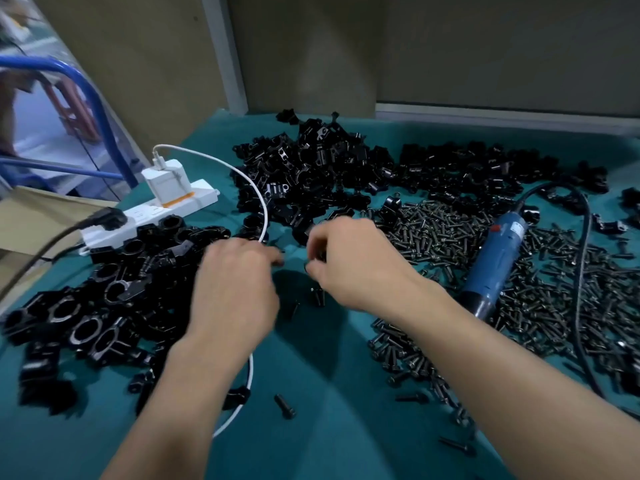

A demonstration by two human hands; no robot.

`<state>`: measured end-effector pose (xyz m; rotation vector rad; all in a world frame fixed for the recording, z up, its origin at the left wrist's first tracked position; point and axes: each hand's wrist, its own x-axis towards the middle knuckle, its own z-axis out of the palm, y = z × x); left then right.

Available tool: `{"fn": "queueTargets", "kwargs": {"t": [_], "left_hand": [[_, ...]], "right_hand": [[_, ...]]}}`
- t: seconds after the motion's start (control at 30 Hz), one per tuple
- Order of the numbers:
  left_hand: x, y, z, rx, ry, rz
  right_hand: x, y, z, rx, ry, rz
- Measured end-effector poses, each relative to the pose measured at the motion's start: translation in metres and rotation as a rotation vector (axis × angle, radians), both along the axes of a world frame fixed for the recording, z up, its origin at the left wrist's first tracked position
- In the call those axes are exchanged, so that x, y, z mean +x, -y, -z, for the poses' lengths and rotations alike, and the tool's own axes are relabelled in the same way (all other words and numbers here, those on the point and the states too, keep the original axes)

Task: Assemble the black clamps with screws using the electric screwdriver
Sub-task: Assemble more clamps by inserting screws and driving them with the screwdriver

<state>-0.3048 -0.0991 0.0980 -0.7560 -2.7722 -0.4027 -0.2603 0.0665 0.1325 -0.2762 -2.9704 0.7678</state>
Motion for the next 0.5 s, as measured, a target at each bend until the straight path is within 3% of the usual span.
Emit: {"fn": "queueTargets", "kwargs": {"t": [0.07, 0.13, 0.27, 0.37, 0.43, 0.5], "left_hand": [[0.007, -0.017, -0.001, 0.143, 0.096, -0.017], [0.006, -0.026, 0.0, 0.161, 0.192, -0.091], [-0.008, -0.017, -0.006, -0.13, 0.122, -0.091], [-0.01, -0.01, -0.008, -0.185, 0.107, -0.112], [-0.006, -0.013, -0.01, -0.102, 0.104, -0.144], [-0.004, -0.018, -0.013, 0.026, 0.085, -0.164]], "right_hand": [[-0.017, 0.007, 0.0, -0.086, -0.045, 0.071], [-0.029, 0.013, 0.004, -0.166, -0.034, 0.107], [-0.026, 0.02, 0.018, -0.154, 0.055, 0.08], [-0.024, 0.016, 0.017, -0.101, -0.016, 0.136], [-0.03, 0.007, 0.012, -0.044, -0.173, 0.23], [-0.04, 0.0, 0.01, 0.05, -0.214, 0.194]]}}
